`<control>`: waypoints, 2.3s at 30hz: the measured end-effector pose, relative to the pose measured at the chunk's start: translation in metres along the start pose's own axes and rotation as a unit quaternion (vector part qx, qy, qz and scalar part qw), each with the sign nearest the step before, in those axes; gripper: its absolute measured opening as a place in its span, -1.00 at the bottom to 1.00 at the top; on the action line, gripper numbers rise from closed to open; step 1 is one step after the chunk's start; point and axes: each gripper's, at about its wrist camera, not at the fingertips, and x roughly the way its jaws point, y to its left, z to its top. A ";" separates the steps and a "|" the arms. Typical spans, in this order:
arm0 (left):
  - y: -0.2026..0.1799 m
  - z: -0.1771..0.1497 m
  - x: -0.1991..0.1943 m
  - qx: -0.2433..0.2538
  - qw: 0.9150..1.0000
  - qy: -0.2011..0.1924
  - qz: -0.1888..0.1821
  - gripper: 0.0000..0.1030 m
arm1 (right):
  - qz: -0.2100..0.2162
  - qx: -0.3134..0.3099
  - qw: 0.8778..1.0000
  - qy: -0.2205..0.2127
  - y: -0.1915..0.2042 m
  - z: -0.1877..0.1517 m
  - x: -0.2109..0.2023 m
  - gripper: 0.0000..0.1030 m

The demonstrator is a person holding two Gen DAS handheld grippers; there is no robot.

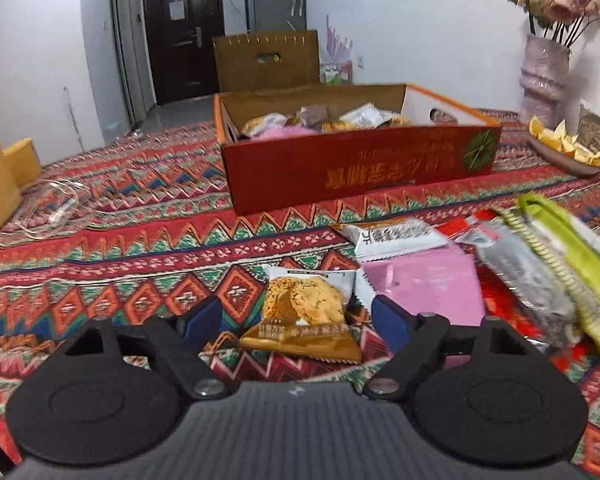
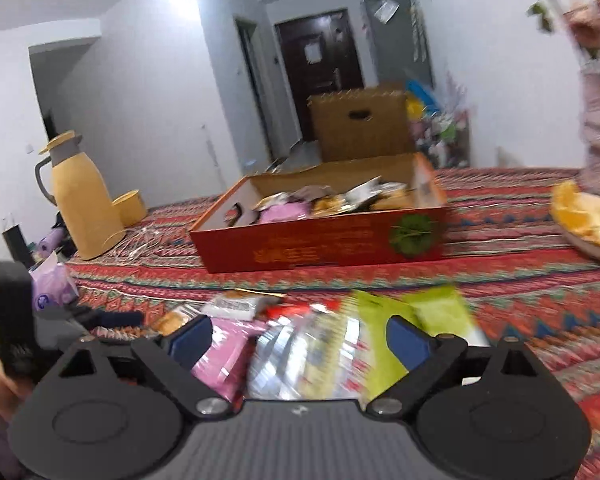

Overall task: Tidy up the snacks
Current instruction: 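Grasp a cookie packet with the left tool while the right tool grasps a pumpkin-seed crisp packet, then carry both packets into the orange box and open both tools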

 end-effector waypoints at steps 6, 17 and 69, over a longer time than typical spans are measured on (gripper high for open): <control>0.012 -0.003 0.010 -0.013 1.000 -0.006 -0.024 0.10 | 0.016 -0.031 0.998 0.052 0.043 0.019 0.077 0.79; 0.050 0.000 -0.012 -0.095 0.995 -0.016 0.037 0.10 | -0.034 -0.032 0.994 0.099 0.073 0.016 0.169 0.34; -0.086 -0.073 -0.201 -0.121 0.990 -0.076 0.007 0.10 | -0.008 -0.035 0.999 -0.009 -0.013 -0.103 -0.122 -0.09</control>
